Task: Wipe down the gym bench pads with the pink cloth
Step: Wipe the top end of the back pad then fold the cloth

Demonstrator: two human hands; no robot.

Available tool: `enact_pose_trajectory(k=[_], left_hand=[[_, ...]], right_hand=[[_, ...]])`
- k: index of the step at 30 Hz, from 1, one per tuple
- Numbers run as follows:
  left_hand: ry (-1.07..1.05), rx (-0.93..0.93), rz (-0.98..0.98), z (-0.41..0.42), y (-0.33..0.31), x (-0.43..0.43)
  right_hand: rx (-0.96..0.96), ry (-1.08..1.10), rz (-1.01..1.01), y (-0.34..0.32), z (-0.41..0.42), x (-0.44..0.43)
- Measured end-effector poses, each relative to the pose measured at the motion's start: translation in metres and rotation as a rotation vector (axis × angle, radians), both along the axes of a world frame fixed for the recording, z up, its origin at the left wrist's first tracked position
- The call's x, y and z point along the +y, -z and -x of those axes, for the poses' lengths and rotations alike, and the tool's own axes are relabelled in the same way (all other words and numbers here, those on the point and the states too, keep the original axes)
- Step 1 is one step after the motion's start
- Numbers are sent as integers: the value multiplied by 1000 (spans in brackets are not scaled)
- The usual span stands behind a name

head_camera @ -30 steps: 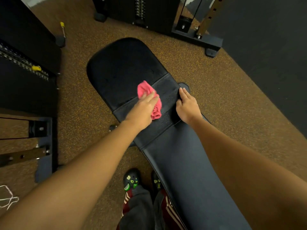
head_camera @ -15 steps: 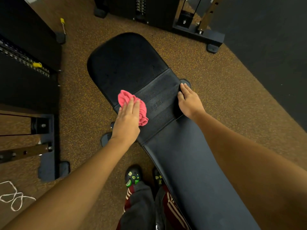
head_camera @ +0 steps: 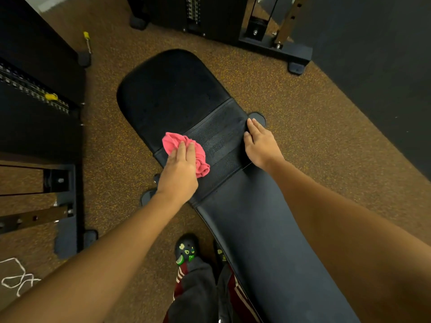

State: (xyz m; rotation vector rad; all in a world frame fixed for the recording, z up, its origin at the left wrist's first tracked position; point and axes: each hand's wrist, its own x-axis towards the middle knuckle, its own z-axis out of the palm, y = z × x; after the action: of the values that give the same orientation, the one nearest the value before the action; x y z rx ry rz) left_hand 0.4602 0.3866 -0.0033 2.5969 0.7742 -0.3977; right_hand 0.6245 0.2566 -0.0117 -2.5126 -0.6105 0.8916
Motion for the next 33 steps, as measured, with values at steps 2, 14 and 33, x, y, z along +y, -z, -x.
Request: enact_pose_trajectory(k=[2,14,33], left_hand=[[-89,3,8,-7,2,15],[230,-95,209,-61,-3,-19],[213,-13,112,-44,-10,9]], right_hand=[[-47,-46,38,2,3,-1],[-103,-125,48,4,1,-8],[70,164,-115,5,1,2]])
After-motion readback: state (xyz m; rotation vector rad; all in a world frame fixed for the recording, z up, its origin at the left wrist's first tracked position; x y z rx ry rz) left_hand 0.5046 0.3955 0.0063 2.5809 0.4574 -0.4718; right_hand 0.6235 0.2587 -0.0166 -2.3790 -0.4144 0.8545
